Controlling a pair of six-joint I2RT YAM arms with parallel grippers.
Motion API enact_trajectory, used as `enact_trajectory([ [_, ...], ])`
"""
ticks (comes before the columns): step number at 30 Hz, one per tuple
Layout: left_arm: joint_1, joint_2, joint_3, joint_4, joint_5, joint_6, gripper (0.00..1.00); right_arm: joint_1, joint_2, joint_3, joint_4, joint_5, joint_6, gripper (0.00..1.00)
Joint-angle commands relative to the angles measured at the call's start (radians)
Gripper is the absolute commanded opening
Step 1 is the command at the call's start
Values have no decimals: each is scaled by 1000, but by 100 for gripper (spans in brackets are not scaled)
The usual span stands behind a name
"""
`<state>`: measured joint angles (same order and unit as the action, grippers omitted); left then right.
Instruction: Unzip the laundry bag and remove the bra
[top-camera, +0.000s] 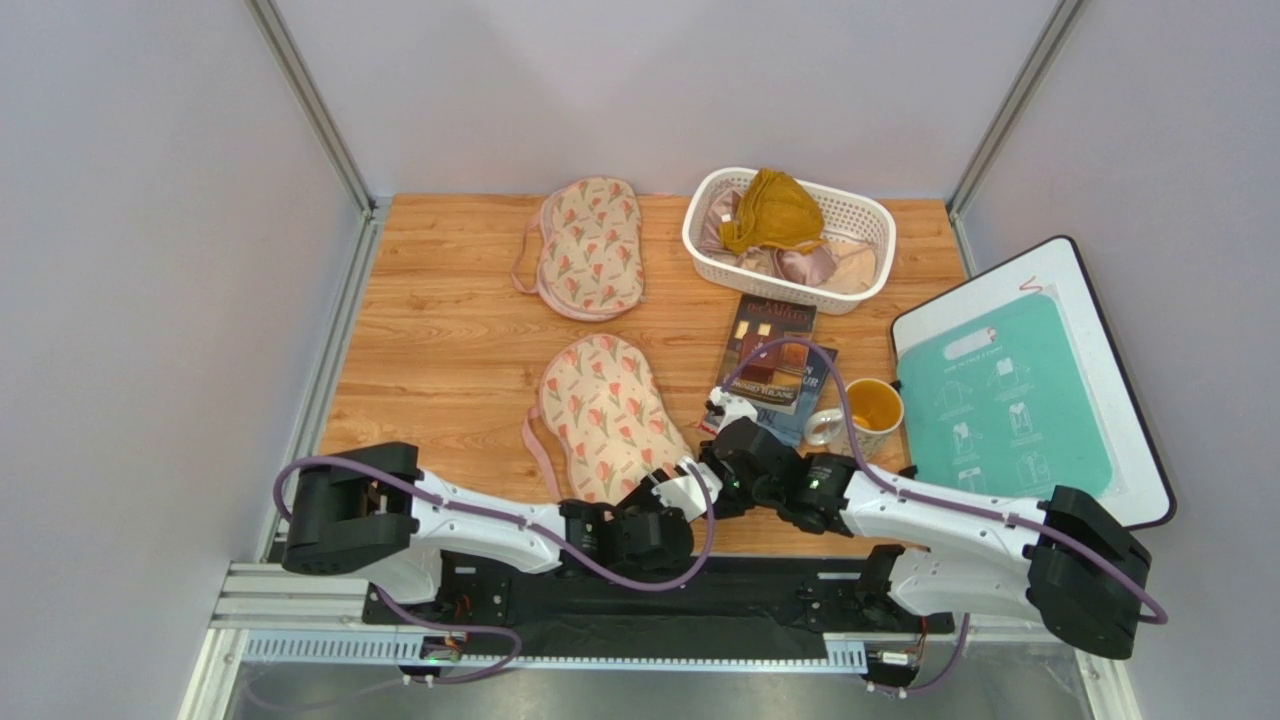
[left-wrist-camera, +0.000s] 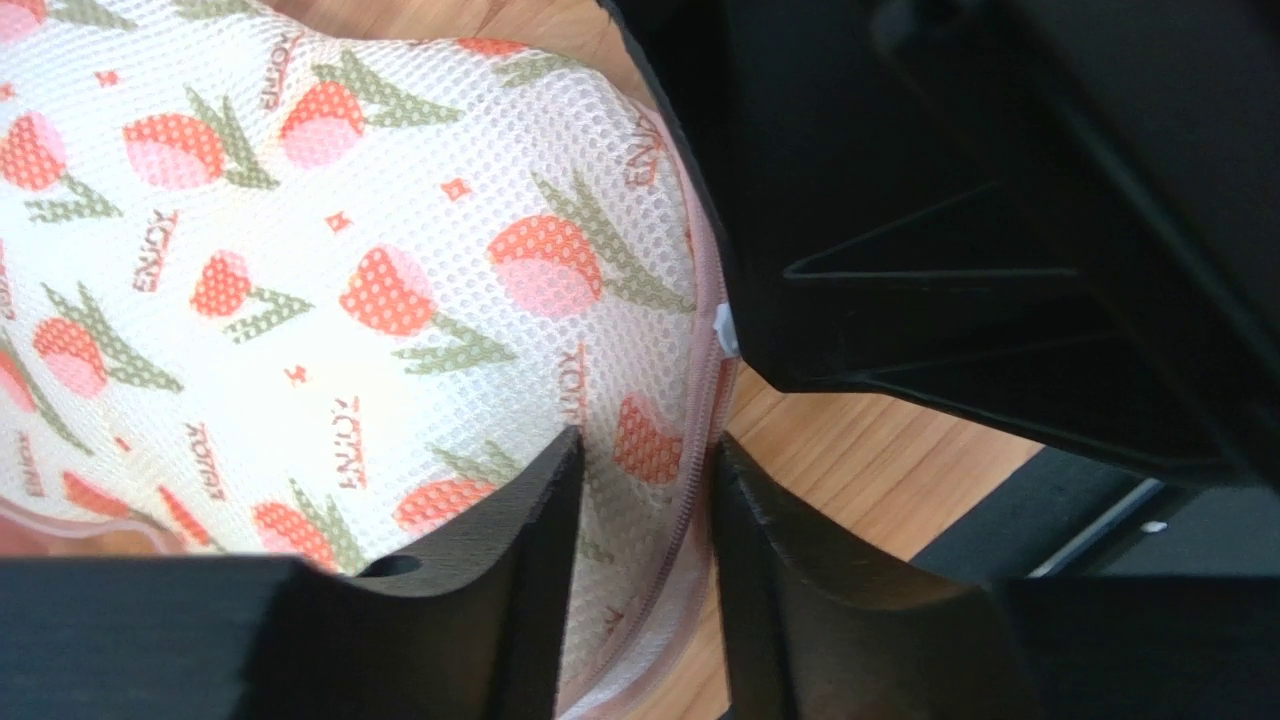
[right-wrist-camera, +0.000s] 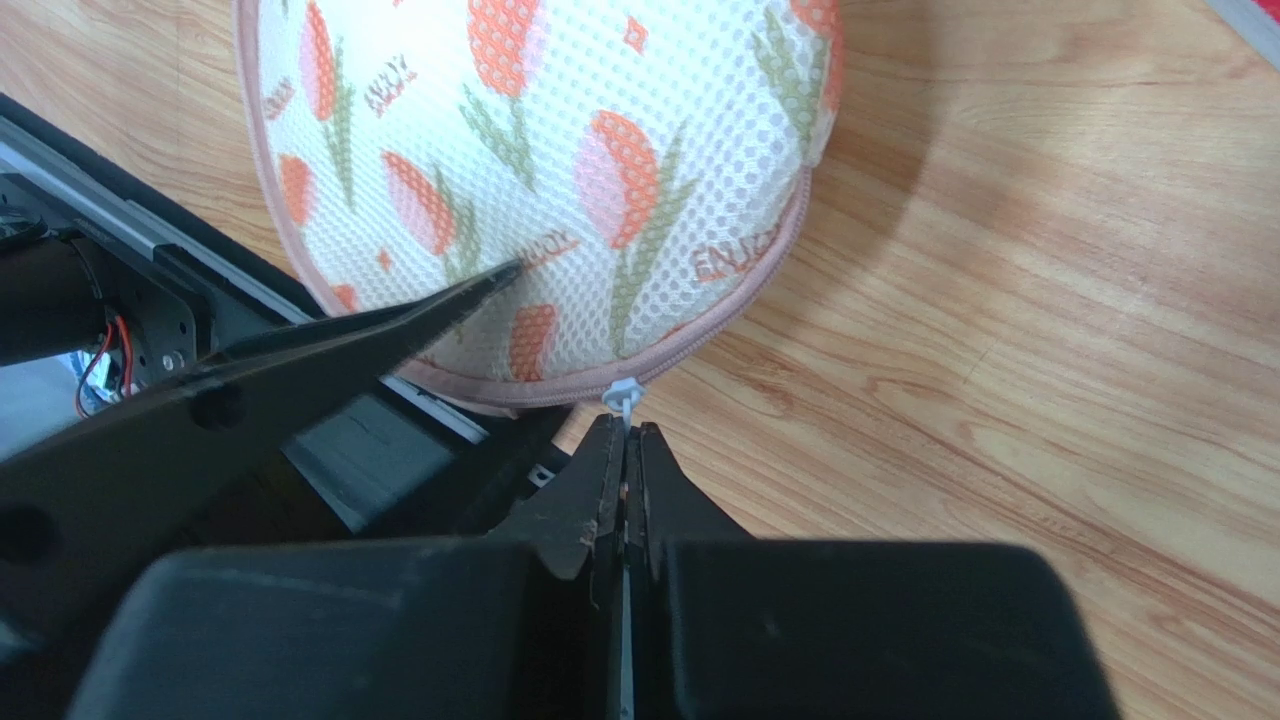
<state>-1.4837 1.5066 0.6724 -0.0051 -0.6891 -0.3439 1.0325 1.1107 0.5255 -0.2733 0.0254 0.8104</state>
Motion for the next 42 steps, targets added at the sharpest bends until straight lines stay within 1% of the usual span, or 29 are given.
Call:
enact_trajectory([
  [1,2,12,13,-44,-87,-66,34,3,-12,25,31,-10,-8,0],
  [2,2,14,15,-67,-105,-72,23,3,-12,25,31,-10,-8,0],
  [4,2,14,24,-97,-113,-87,13,3,-14,25,29,-12,-8,0],
  [5,2,11,26,-108,-118,-92,4,3,-14,25,28,-10,-8,0],
  [6,2,7,24,-114,-119,-95,0,3,-14,24,28,-10,-8,0],
  [12,2,-60,-20,-156,-139,-119,0,4,-20,24,8,4,-11,0],
  [26,2,-282,-135,-315,-200,-204,0,-2,-35,21,-32,31,-11,0],
  [31,2,-355,-157,-384,-228,-240,0,-3,-37,18,-41,38,-13,0],
  [42,2,-467,-177,-435,-230,-268,0,-5,-32,19,-43,36,-11,0],
])
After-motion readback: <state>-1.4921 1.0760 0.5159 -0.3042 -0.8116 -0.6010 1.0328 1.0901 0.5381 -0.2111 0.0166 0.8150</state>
